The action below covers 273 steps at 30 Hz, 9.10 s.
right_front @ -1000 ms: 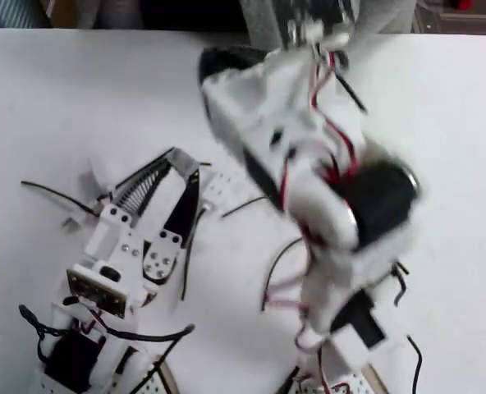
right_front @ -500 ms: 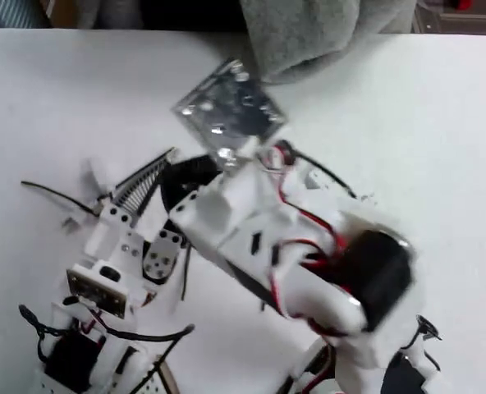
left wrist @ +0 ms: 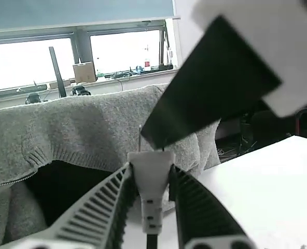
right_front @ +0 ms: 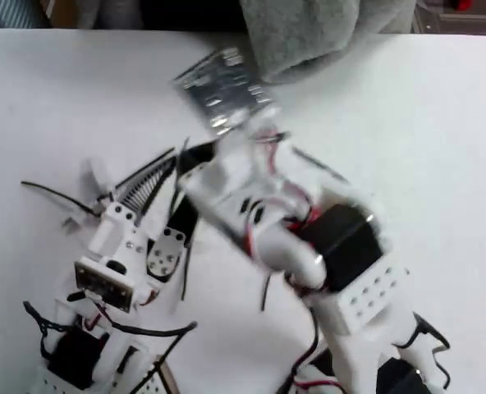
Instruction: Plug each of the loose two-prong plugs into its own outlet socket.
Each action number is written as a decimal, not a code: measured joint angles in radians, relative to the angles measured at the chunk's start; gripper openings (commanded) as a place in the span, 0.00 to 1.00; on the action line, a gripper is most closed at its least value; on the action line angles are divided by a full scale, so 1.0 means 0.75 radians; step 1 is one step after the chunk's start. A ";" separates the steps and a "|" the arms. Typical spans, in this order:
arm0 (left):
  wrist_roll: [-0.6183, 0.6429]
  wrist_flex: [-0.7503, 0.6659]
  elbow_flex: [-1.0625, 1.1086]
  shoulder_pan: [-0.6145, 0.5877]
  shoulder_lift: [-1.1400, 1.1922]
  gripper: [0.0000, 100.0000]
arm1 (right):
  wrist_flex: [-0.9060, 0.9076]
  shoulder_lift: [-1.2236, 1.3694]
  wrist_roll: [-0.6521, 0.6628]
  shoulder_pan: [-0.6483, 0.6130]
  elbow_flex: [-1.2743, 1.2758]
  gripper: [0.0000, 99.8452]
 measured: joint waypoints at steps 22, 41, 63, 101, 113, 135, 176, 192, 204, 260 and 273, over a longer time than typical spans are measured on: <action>0.000 -0.002 -0.004 0.002 -0.010 0.02 | -0.270 -0.248 0.170 -0.002 0.082 0.02; 0.000 -0.006 0.000 0.000 -0.004 0.02 | -0.696 -0.276 0.170 0.260 0.902 0.02; 0.000 0.174 -0.010 -0.325 -0.004 0.02 | -0.777 -0.282 0.170 0.996 1.367 0.02; -0.088 1.401 -2.522 -0.145 2.842 0.02 | -1.293 -0.282 0.170 1.201 1.968 0.02; -0.225 1.708 -2.985 -0.055 3.341 0.02 | -1.326 -0.282 0.170 1.201 1.976 0.02; -0.139 1.729 -3.005 -0.100 3.431 0.02 | -1.330 -0.282 0.170 1.201 1.976 0.02; -0.033 1.692 -2.926 -0.100 3.574 0.02 | -1.330 -0.282 0.170 1.201 1.976 0.02; -0.043 1.718 -3.124 -0.076 3.601 0.02 | -1.354 -0.282 0.170 1.201 1.980 0.02; -0.106 1.718 -2.962 -0.059 3.075 0.02 | -1.365 -0.282 0.170 1.201 1.980 0.02; -0.616 0.724 -0.065 -0.219 1.348 0.03 | -1.365 -0.282 0.170 1.201 1.980 0.02; -0.943 0.671 -0.063 -0.696 1.348 0.03 | -1.365 -0.282 0.170 1.201 1.980 0.02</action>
